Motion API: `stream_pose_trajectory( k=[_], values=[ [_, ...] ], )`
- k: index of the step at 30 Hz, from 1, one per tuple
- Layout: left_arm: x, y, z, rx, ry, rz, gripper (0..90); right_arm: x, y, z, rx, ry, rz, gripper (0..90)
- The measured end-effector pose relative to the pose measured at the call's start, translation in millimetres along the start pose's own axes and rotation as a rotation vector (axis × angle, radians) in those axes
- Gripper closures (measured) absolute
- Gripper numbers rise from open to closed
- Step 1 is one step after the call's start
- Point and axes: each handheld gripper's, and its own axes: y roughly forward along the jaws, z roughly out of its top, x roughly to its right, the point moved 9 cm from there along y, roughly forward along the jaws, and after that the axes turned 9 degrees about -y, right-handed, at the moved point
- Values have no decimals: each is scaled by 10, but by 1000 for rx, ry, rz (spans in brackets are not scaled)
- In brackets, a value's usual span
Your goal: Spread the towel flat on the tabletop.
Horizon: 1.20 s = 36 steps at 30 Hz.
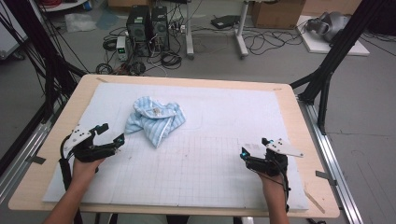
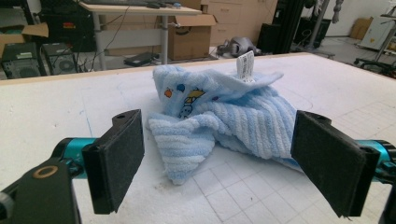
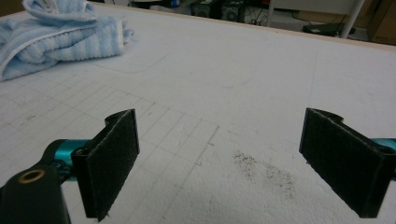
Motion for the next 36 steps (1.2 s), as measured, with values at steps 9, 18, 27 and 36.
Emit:
stream_pose_trajectory(
  k=[9,18,27,36],
  values=[
    [12,24,-20,-11,-4,-1,180,35,13,-9,7,7,4,111],
    [36,39,-53,-24,-20,-25,210,26,49,-17,4,15,19,111],
    [47,49,-62,-33,-25,-34,213,-49,24,-4,2,-4,28,112],
    [20,85,54,-25,-31,-23,205,-83,41,-3,-1,-3,39,112]
  ],
)
